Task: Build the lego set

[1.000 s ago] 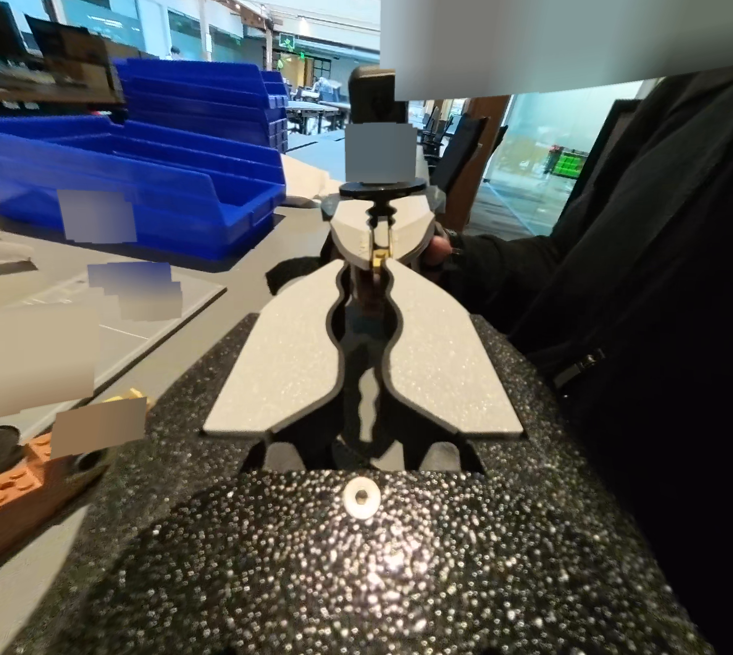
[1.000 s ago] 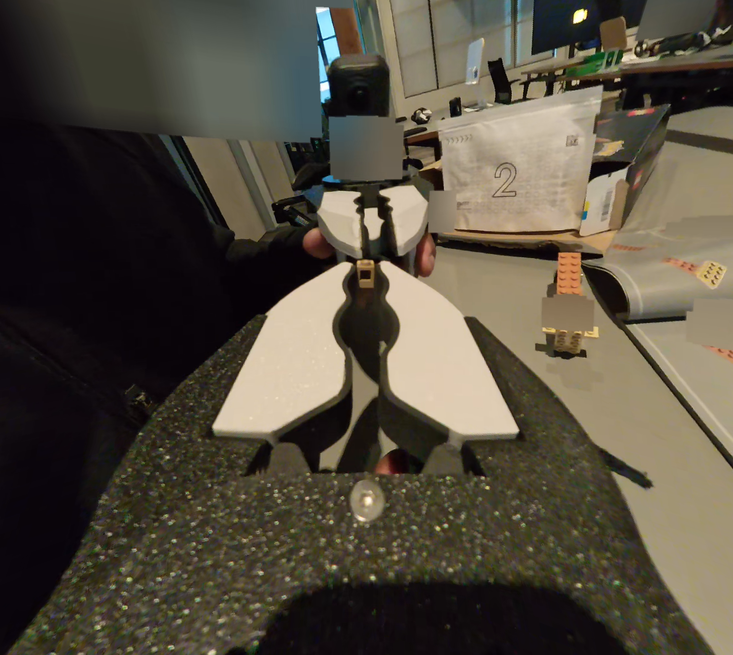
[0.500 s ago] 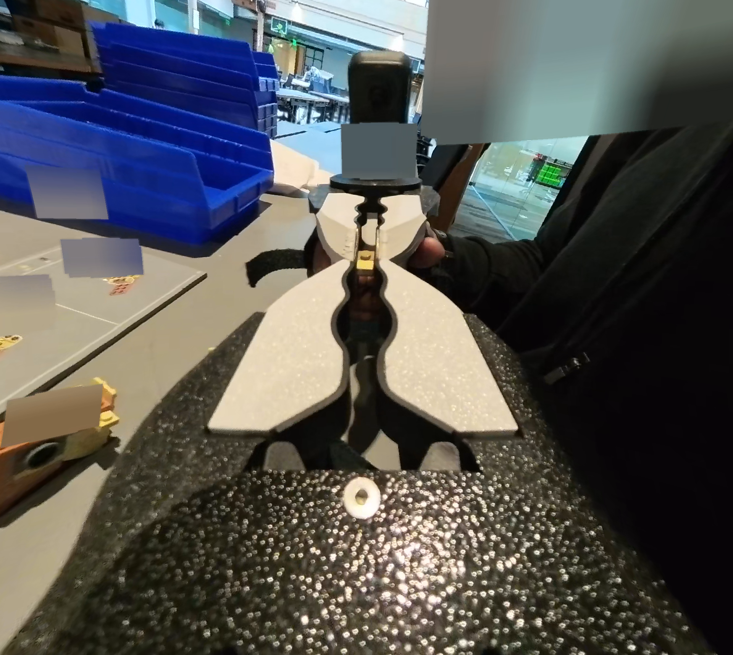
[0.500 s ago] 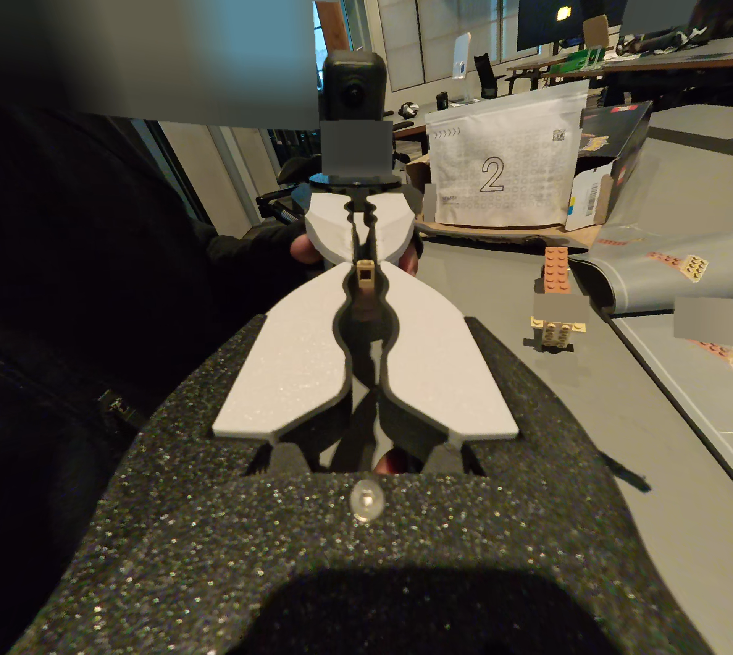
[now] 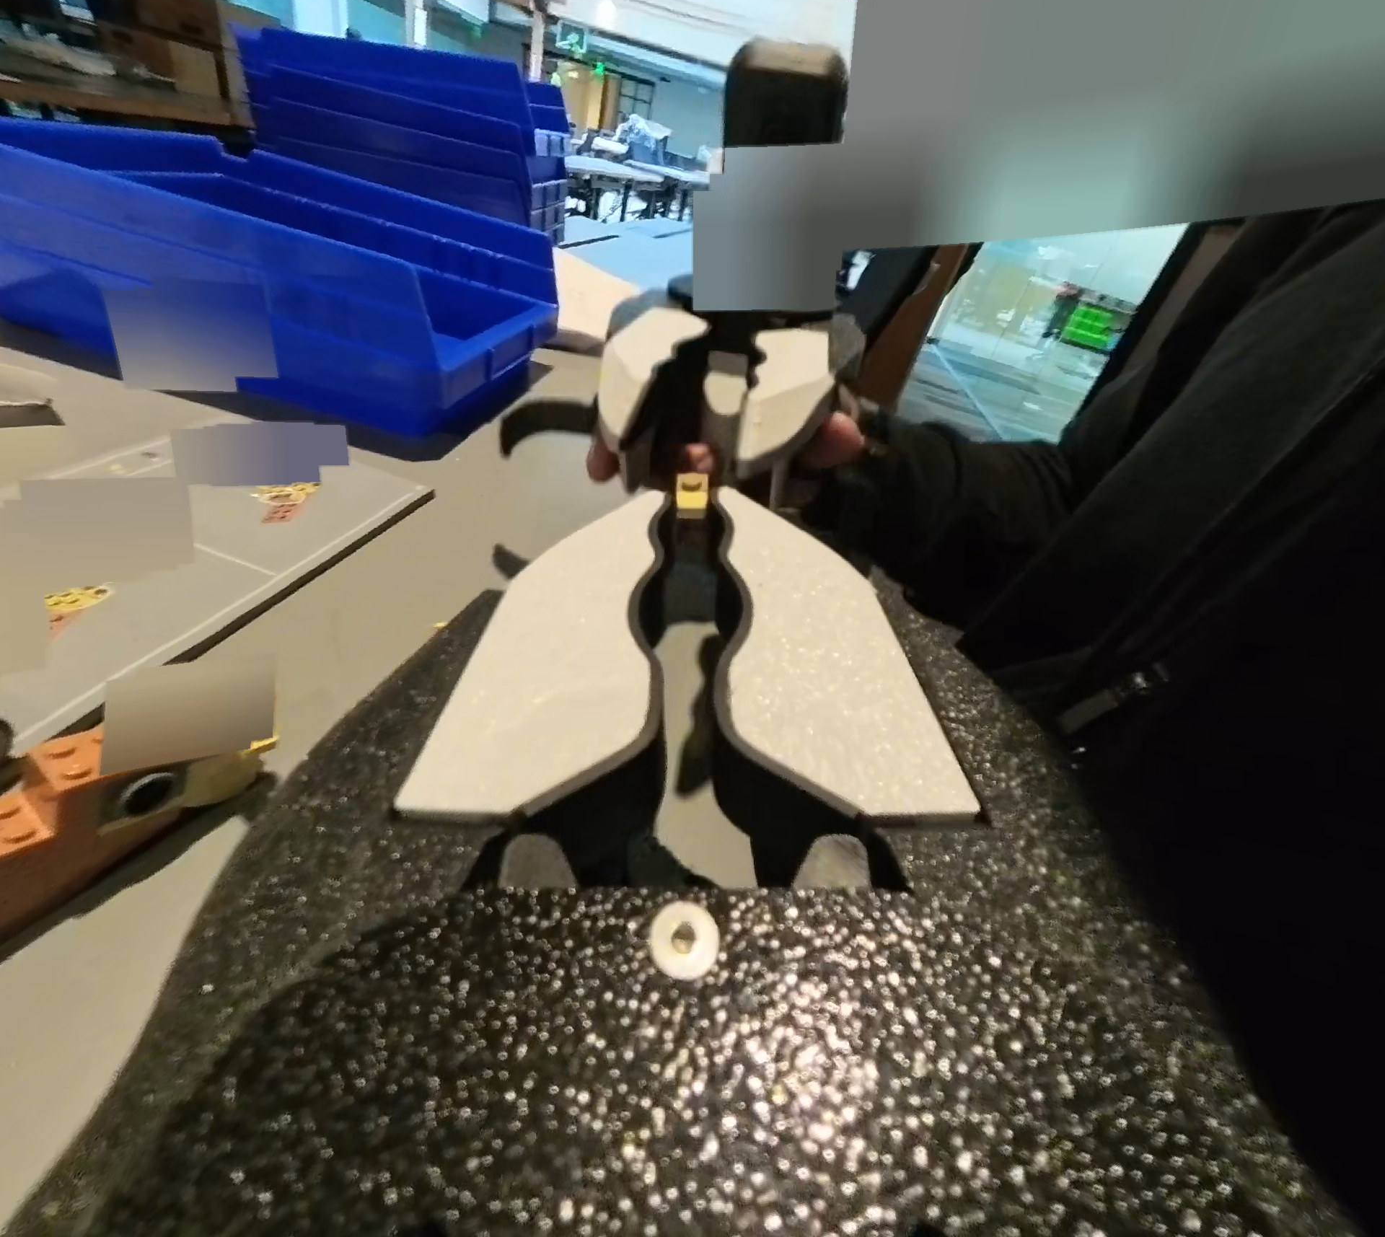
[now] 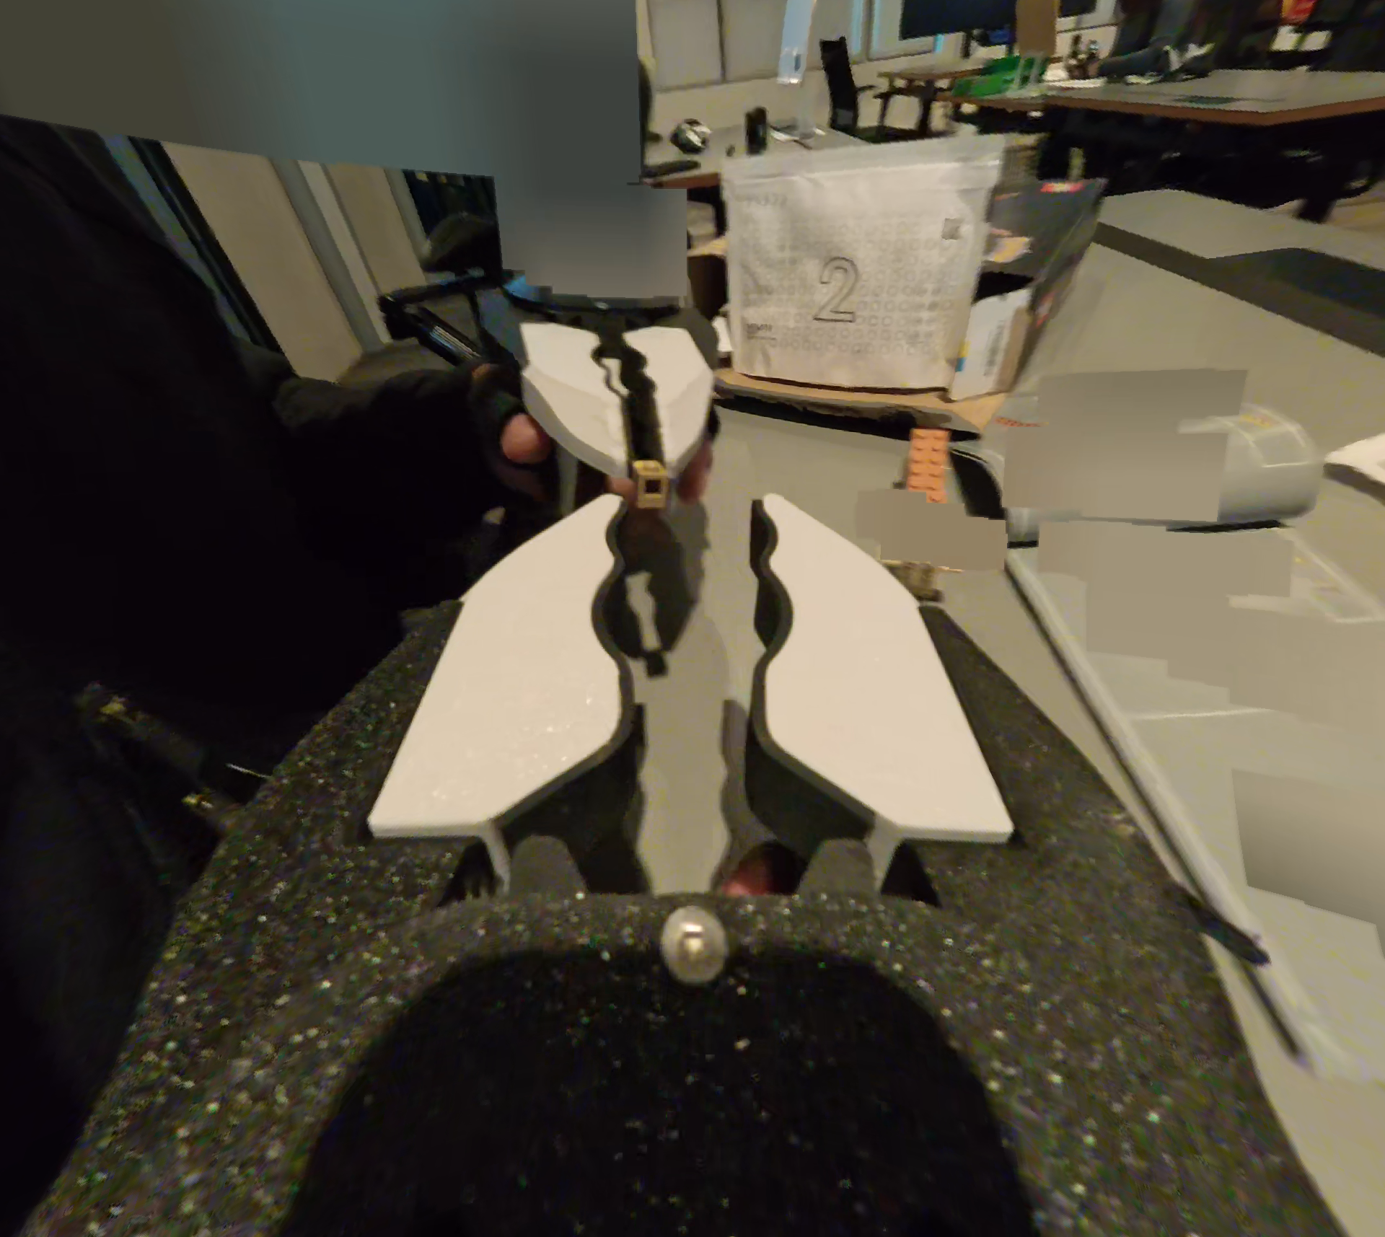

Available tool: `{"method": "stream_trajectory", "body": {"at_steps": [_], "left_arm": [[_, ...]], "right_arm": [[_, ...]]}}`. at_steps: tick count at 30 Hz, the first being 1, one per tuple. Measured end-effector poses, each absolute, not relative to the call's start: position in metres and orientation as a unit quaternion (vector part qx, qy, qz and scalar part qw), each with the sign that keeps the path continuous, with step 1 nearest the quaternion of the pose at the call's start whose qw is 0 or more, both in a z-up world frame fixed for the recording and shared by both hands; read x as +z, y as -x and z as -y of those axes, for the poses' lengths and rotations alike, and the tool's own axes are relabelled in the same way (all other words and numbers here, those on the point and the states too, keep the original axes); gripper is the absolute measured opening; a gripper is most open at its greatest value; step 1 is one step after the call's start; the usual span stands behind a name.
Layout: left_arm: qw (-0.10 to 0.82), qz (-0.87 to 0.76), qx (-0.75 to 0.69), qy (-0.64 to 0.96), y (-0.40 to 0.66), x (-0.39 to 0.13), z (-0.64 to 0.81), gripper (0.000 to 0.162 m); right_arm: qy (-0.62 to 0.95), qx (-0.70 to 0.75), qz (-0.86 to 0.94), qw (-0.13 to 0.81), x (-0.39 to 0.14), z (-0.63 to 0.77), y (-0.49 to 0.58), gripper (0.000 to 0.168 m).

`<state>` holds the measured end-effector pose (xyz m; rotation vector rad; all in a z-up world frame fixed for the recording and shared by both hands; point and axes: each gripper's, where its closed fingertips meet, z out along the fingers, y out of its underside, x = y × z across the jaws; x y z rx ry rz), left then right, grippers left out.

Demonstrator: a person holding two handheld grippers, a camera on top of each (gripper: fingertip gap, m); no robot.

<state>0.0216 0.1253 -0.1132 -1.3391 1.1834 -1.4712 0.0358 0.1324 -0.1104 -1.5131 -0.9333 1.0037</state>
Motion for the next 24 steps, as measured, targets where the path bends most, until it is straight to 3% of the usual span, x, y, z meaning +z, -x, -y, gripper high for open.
{"method": "stream_trajectory", "body": {"at_steps": [5,9,14,18,24], "left_arm": [[0.425,-0.500,-0.502,0.563,-0.018,-0.131,-0.141,0.007],[0.429,-0.523,-0.447,0.585,-0.017,-0.144,-0.151,0.007],[0.425,-0.523,-0.425,0.604,-0.016,-0.151,-0.157,0.007],[0.414,-0.529,-0.409,0.617,-0.014,-0.158,-0.160,0.007],[0.382,-0.526,-0.413,0.638,-0.017,-0.165,-0.164,0.007]], "right_arm": [[0.674,0.283,0.449,0.514,-0.126,-0.171,-0.072,0.030],[0.691,0.208,0.554,0.416,-0.167,-0.189,-0.071,0.034],[0.679,0.219,0.621,0.325,-0.208,-0.187,-0.054,0.035],[0.678,0.222,0.624,0.318,-0.216,-0.190,-0.048,0.034],[0.678,0.237,0.619,0.318,-0.215,-0.190,-0.047,0.018]]}}
